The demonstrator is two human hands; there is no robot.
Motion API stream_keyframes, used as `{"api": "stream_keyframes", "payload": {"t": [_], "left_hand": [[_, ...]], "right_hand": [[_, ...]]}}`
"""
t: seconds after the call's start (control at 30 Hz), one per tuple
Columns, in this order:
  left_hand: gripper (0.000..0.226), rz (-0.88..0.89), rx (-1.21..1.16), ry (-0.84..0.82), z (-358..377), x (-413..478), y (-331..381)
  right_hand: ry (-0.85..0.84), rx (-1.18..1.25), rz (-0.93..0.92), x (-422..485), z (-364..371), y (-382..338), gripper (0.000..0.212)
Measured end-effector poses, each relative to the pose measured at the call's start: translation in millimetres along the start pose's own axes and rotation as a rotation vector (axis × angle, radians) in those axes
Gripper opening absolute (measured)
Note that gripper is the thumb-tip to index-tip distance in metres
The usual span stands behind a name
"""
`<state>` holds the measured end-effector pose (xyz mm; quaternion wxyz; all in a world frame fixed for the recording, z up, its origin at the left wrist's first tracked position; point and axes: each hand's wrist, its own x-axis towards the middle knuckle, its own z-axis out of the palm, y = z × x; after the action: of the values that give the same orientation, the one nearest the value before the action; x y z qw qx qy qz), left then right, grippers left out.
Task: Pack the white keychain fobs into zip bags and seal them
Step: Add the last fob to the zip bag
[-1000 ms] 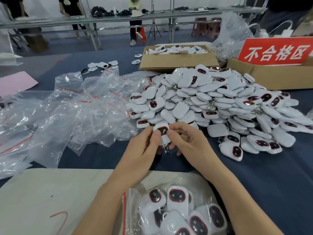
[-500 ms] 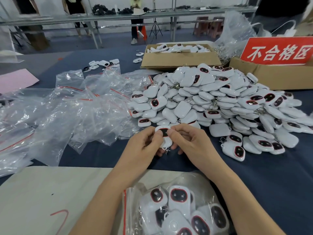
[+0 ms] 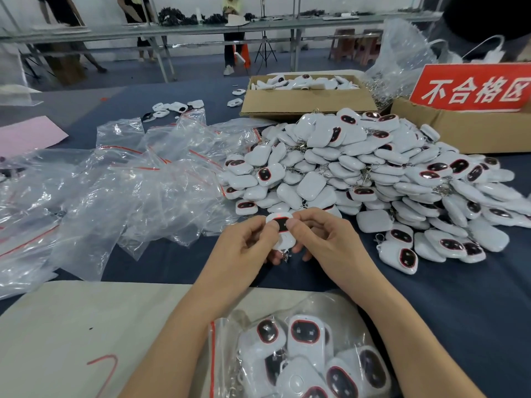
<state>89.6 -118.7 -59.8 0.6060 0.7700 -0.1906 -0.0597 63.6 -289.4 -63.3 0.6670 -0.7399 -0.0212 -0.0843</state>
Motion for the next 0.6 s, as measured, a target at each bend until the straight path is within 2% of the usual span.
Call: {"api": "stream_keyframes", "payload": {"t": [0.6], "left_hand": [[0.031, 0.037, 0.048, -0.026, -1.0, -0.9, -1.0]], "right_hand": [[0.017, -0.035, 0.024, 2.3, -0.9, -1.4, 0.01]]}}
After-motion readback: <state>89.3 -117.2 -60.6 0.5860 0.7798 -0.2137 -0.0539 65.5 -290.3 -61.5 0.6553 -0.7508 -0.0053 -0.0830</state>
